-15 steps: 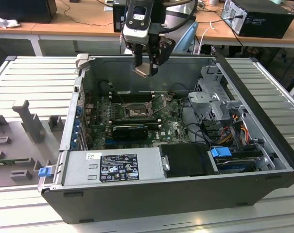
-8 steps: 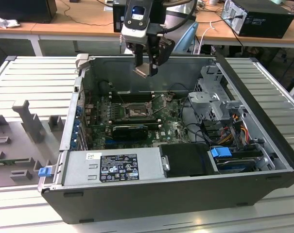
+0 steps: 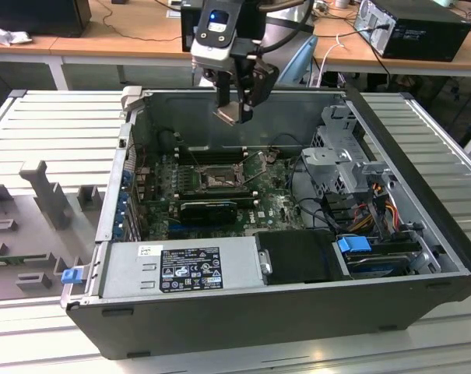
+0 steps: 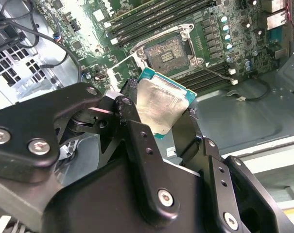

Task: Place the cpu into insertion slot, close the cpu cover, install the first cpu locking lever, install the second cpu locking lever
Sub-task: 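Place the cpu into insertion slot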

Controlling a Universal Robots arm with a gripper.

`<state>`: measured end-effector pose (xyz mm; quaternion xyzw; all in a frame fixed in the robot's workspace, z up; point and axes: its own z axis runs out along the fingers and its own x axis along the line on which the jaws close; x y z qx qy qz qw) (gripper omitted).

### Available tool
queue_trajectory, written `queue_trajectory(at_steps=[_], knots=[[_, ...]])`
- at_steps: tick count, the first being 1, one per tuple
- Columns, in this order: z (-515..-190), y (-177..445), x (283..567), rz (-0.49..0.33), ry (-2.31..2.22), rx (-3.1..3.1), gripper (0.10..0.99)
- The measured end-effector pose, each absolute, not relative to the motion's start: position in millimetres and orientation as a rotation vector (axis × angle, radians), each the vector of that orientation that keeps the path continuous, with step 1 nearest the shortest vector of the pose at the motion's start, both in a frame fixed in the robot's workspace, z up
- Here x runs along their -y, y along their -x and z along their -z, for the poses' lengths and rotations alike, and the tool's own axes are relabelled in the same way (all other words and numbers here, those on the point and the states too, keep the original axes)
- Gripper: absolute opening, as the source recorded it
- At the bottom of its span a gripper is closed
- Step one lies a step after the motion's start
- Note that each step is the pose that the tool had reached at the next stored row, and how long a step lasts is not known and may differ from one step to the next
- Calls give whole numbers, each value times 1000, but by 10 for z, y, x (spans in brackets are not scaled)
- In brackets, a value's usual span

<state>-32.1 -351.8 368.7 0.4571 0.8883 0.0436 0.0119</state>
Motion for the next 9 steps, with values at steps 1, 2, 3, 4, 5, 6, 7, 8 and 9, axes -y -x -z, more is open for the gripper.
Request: queue_trajectory(at_steps=[1,2,3,4,5,6,7,8,9], knots=[[-3687,321,3518,-136,-1433,-2765,529],[-3686,321,3518,-136,-1440,-2761,529],[-3685,320,3518,-135,-1448,-2757,529],[-3683,321,3518,-136,-1456,-2752,529],[-3682,321,3518,-135,-1472,-2743,529],[-3681,321,3518,-135,-1480,-2739,529],[-3679,321,3518,-135,-1488,-2734,529],[-3677,321,3518,-135,-1499,-2728,529],[-3676,321,3518,-135,-1507,-2723,529]])
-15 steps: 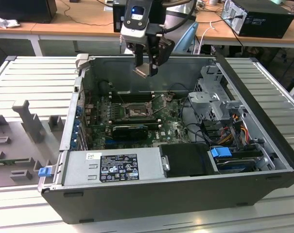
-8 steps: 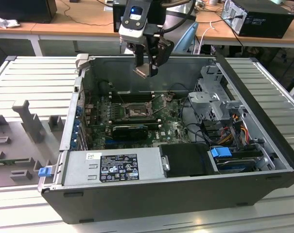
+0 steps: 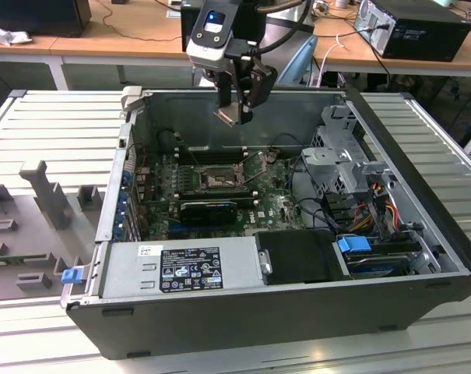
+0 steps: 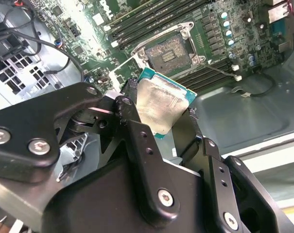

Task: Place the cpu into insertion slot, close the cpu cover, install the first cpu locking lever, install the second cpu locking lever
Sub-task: 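Place the cpu into insertion slot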

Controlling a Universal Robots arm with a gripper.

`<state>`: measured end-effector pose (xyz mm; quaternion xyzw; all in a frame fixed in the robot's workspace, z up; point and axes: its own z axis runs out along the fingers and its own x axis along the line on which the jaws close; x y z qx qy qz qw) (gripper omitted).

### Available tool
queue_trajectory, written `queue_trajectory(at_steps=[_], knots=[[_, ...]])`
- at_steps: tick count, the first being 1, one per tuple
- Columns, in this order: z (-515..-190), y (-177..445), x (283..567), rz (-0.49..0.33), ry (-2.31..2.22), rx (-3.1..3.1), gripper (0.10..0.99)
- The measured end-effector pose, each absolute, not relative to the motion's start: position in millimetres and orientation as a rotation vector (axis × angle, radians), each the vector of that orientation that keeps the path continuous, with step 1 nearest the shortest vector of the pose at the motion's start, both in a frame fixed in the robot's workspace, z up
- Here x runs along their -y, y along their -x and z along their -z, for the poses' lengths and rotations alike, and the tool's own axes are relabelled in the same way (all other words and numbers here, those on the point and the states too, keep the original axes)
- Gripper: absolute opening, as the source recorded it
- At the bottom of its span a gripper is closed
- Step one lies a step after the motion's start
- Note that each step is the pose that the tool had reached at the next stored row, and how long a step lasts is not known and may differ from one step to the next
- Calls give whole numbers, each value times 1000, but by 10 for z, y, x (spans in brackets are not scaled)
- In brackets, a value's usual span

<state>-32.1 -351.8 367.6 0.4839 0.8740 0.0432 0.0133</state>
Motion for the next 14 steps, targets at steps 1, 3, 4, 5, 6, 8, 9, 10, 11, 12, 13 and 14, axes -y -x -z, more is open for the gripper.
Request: queue_trajectory(at_steps=[1,3,4,5,6,8,9,10,11,12,13,14], knots=[[-3674,320,3519,-134,-1520,-2715,529],[-3668,320,3518,-134,-1540,-2703,529],[-3666,321,3518,-134,-1554,-2695,529],[-3664,321,3518,-133,-1566,-2687,529],[-3659,320,3518,-133,-1586,-2675,529],[-3650,321,3518,-132,-1621,-2652,529],[-3644,321,3518,-132,-1646,-2636,529],[-3640,321,3518,-131,-1660,-2626,529],[-3634,321,3518,-131,-1689,-2607,529],[-3627,320,3518,-130,-1720,-2585,529],[-3623,320,3518,-130,-1738,-2573,529],[-3620,320,3518,-129,-1754,-2561,529]])
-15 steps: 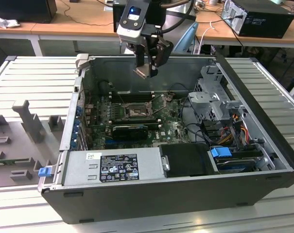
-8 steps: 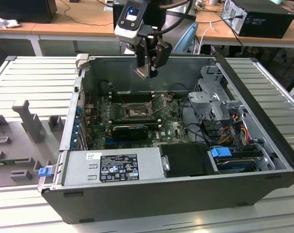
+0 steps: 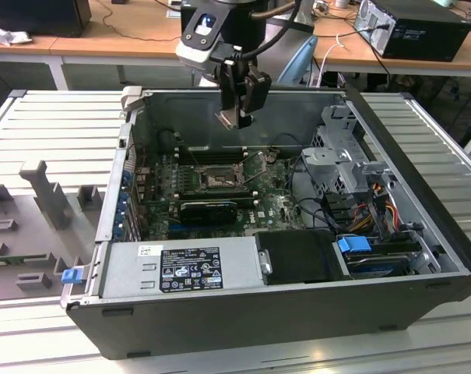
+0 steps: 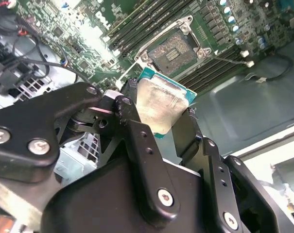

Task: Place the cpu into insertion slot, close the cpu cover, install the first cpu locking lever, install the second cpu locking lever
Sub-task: 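Place the cpu into insertion slot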

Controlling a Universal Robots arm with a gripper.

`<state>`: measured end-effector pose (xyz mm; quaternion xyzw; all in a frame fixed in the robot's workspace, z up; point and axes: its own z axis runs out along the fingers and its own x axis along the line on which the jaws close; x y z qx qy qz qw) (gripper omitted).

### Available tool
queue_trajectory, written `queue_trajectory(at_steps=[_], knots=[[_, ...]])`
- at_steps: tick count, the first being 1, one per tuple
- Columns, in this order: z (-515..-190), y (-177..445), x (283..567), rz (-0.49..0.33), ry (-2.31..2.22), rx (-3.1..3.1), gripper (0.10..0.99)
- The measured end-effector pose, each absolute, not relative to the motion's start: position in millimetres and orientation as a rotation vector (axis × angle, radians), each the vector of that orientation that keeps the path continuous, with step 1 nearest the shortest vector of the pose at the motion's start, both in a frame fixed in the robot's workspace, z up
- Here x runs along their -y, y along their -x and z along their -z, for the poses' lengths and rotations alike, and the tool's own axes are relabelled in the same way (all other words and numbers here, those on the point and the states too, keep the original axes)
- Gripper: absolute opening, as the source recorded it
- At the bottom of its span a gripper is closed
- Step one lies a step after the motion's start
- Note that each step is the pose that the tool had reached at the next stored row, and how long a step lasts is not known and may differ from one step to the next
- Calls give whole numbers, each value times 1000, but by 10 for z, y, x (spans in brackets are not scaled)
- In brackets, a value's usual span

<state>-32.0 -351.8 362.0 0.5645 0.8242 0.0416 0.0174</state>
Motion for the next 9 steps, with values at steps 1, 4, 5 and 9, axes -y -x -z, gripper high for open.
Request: queue_trajectory(at_steps=[1,4,5,9], knots=[[-3615,321,3519,-129,-1780,-2542,529],[-3600,321,3518,-126,-1872,-2471,529],[-3598,321,3518,-126,-1888,-2459,529],[-3590,321,3518,-124,-1965,-2394,529]])
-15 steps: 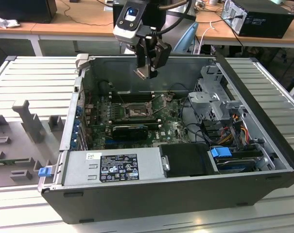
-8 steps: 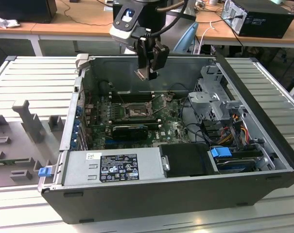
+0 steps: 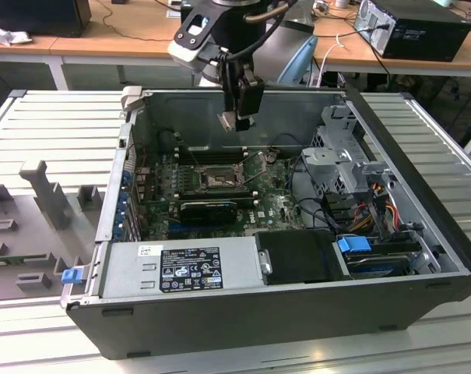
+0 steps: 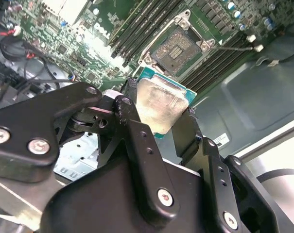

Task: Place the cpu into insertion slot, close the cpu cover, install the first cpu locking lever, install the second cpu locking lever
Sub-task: 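Place the cpu into insertion slot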

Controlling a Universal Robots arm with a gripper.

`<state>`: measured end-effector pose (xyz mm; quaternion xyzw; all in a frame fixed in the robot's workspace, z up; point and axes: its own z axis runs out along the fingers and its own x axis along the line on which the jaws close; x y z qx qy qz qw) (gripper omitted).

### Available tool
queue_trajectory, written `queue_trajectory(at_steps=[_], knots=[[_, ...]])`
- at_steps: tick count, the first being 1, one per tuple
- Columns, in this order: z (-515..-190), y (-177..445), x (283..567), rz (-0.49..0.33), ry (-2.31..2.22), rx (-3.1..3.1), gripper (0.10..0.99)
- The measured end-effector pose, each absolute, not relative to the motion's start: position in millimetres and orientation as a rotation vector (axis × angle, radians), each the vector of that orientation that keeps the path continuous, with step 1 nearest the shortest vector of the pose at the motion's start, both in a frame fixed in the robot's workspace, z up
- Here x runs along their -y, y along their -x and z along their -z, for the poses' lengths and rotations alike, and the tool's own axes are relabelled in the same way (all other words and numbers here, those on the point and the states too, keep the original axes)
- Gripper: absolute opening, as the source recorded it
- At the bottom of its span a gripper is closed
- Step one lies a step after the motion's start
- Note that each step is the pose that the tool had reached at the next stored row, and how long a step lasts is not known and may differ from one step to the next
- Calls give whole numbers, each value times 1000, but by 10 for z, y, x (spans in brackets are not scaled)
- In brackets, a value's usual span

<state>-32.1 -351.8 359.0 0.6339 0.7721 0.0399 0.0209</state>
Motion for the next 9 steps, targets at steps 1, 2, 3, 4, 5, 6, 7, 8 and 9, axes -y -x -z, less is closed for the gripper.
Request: queue_trajectory(at_steps=[1,2,3,4,5,6,7,8,9], knots=[[-3589,321,3519,-123,-1981,-2380,529],[-3588,321,3519,-123,-1997,-2366,529],[-3586,321,3518,-122,-2017,-2348,529],[-3585,321,3518,-122,-2030,-2336,529],[-3583,320,3518,-122,-2046,-2322,529],[-3581,321,3518,-121,-2061,-2308,529],[-3579,320,3518,-120,-2074,-2295,529],[-3575,320,3518,-120,-2088,-2282,529],[-3571,320,3518,-120,-2100,-2271,529]])
